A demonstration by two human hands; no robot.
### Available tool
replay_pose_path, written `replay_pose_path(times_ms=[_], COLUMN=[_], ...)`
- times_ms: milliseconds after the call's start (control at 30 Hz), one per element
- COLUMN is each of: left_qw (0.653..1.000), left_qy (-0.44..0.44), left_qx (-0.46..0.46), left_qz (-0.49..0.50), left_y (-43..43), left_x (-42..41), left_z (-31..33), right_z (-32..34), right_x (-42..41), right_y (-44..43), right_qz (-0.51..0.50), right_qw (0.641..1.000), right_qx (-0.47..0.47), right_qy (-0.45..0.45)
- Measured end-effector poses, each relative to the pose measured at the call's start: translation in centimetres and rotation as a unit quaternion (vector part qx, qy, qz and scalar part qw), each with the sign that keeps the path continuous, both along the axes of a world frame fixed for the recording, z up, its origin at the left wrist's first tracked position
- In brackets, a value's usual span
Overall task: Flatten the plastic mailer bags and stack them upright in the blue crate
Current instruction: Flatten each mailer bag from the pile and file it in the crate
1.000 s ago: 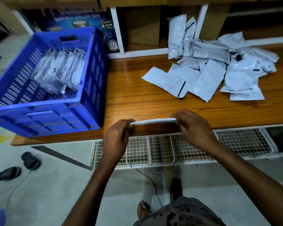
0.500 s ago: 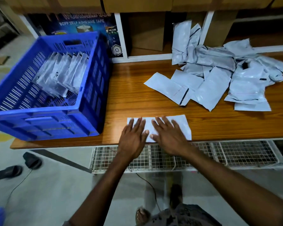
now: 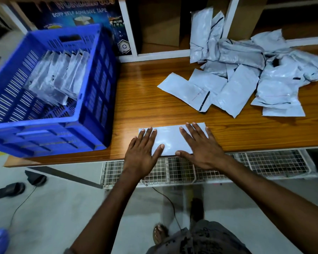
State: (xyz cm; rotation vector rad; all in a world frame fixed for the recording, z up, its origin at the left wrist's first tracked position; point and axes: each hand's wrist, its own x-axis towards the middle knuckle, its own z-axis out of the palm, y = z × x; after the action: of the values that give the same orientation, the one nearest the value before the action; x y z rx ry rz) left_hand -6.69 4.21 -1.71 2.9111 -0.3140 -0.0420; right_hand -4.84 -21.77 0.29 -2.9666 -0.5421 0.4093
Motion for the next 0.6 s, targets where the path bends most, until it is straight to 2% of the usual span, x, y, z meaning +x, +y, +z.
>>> replay_pose_path(times_ms=[100, 200, 300, 467, 600], left_qw=[0.998, 0.990, 0.985, 0.974, 0.961], left_qy=[0.049, 0.083, 0.016, -0.058, -0.144], left_qx=[-0.019, -0.106, -0.173, -0.217, -0.223], left_qz=[-0.017, -0.037, -0.017, 0.020, 0.083], left_y=[0.4, 1.7, 3.1, 3.9, 4.0], left_x=[0.6, 0.6, -0.5, -3.2, -5.1], left_z=[0.8, 1.7, 1.6, 2.2, 5.0], right_z=[0.7, 1.5, 1.6, 0.6, 1.4], right_x=[0.1, -0.2, -0.7, -2.5, -4.3], right_y=[0.3, 1.7, 3.6, 4.9, 4.1], right_qz=[0.004, 0.001, 0.044, 0.059, 0.058], right_qw=[0.999, 0.999, 0.999, 0.994, 0.993], right_qx=[-0.030, -0.042, 0.009, -0.042, -0.037], right_qy=[0.019, 0.011, -0.025, -0.082, -0.100])
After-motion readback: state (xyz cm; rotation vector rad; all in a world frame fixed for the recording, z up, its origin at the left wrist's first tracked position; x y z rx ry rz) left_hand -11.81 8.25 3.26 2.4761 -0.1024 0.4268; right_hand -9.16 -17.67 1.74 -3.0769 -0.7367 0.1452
